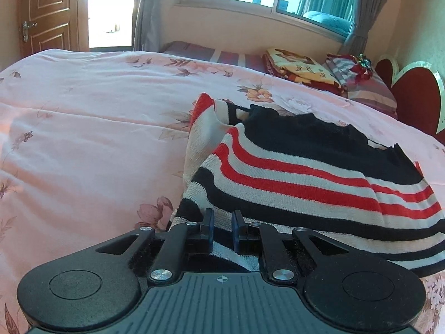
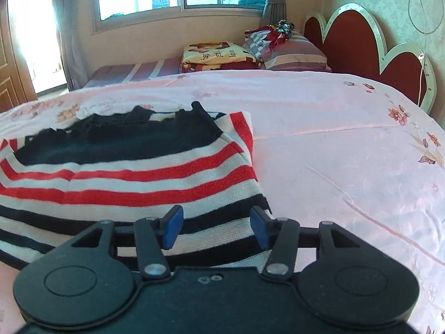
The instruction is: Fold small clothes
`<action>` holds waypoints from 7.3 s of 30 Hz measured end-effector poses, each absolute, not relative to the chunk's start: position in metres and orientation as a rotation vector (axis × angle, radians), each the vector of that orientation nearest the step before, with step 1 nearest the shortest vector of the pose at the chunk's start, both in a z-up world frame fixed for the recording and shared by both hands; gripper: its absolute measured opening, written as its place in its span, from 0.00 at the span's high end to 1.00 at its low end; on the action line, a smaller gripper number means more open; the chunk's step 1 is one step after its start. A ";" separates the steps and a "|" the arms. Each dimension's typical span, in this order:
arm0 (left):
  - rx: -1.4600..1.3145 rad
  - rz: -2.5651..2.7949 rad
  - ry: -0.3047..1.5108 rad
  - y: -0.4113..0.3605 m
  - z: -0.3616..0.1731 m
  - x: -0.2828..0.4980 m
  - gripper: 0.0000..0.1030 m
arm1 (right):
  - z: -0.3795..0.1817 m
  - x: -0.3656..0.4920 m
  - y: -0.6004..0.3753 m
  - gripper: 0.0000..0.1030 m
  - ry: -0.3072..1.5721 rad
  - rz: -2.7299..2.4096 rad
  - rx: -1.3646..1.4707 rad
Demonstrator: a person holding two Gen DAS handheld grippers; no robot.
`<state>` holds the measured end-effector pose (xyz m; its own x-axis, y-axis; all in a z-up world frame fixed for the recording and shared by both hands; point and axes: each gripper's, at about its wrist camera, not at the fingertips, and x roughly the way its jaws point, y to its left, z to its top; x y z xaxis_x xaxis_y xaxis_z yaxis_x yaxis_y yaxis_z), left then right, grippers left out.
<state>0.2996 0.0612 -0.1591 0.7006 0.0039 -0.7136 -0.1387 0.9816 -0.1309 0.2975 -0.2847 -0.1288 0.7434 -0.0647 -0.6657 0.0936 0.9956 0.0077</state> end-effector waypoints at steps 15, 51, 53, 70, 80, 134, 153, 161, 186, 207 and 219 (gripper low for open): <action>-0.216 0.046 0.814 0.040 -0.148 0.260 0.00 | -0.120 0.277 -0.219 0.46 0.714 0.091 -0.019; -0.757 0.158 0.739 0.077 -0.209 0.314 0.75 | -0.157 0.336 -0.145 0.46 0.738 0.176 -0.144; -0.750 0.151 0.734 0.078 -0.208 0.311 0.79 | -0.150 0.338 -0.144 0.47 0.754 0.175 -0.144; -0.304 -0.251 0.495 -0.047 -0.110 0.337 0.85 | -0.128 0.316 -0.210 0.49 0.688 0.111 0.042; 0.029 -0.492 0.662 -0.169 -0.145 0.348 0.71 | -0.136 0.279 -0.316 0.53 0.734 -0.080 0.169; 0.016 -0.285 0.687 -0.113 -0.154 0.331 0.13 | -0.145 0.263 -0.376 0.72 0.725 -0.002 0.585; 0.076 -0.334 0.751 -0.114 -0.166 0.302 0.13 | -0.161 0.260 -0.370 0.77 0.767 -0.121 0.538; 0.018 -0.323 0.709 -0.099 -0.134 0.308 0.13 | -0.141 0.253 -0.387 0.65 0.702 -0.135 0.666; -0.090 -0.264 0.720 -0.127 -0.125 0.399 0.12 | -0.108 0.336 -0.332 0.74 0.626 -0.069 0.273; -0.165 -0.167 0.803 -0.128 -0.174 0.466 0.10 | -0.163 0.435 -0.336 0.88 0.683 -0.137 0.167; -0.093 -0.147 0.792 -0.135 -0.167 0.463 0.09 | -0.158 0.432 -0.341 0.86 0.673 -0.116 0.209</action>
